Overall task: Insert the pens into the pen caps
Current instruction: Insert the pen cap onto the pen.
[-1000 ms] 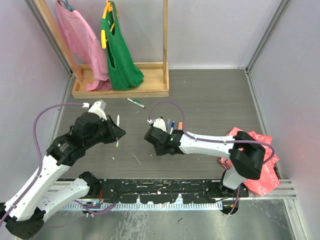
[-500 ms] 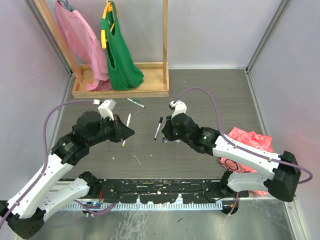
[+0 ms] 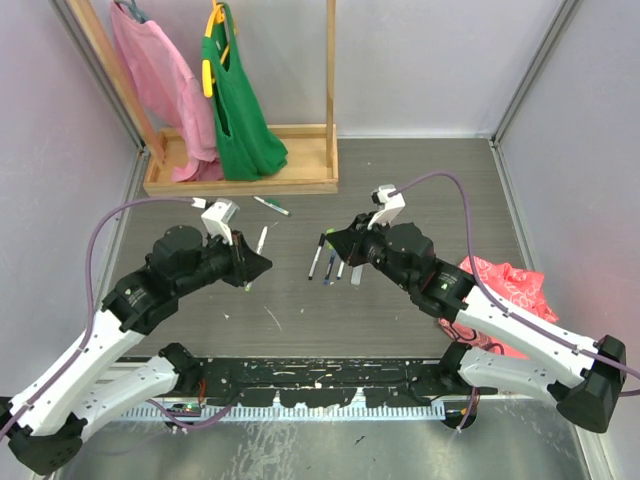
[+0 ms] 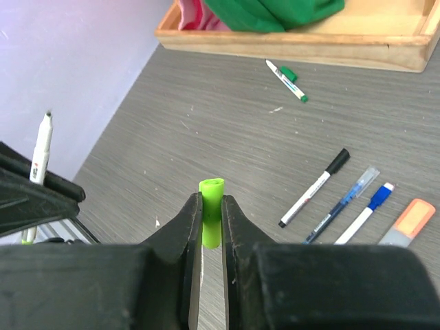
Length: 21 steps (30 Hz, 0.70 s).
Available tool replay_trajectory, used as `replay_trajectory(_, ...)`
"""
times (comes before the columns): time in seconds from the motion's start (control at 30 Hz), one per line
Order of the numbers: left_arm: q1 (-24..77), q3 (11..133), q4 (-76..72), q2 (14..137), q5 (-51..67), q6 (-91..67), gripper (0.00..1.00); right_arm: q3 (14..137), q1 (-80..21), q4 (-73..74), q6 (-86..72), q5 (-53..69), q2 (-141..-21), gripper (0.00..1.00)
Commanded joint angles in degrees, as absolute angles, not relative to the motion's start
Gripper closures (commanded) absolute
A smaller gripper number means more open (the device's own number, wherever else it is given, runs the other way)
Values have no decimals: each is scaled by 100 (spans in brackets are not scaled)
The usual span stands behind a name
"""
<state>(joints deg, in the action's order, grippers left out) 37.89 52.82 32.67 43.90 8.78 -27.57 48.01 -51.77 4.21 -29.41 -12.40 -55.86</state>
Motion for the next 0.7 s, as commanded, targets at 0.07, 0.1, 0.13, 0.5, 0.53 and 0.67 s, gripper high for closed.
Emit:
replay_trajectory(0.07, 4887, 5554, 2751, 4197, -228, -2575, 100, 4989, -5106, -59, -3043, -806, -5310, 100)
replay_trajectory(0.1, 5134, 5540, 2650, 4201, -450, -2564, 100, 4940, -5106, -163, -3095, -773, -5253, 100)
replay_trajectory(0.13, 5419, 5531, 2563, 4209, -678, -2528, 100, 4907, -5105, -240, -3165, -795, -5174, 100)
replay_trajectory(0.5, 7226, 5294, 1358, 4502, -1962, -2122, 100, 3964, -5106, -2023, -4255, -1203, -4315, 100)
replay_trajectory(0.53, 7353, 5297, 1235, 4561, -2054, -2073, 100, 3903, -5106, -2273, -4287, -1203, -4280, 100)
replay_trajectory(0.67, 7666, 5244, 607, 4753, -2211, -1928, 100, 3650, -5106, -3077, -4219, -1118, -4136, 100)
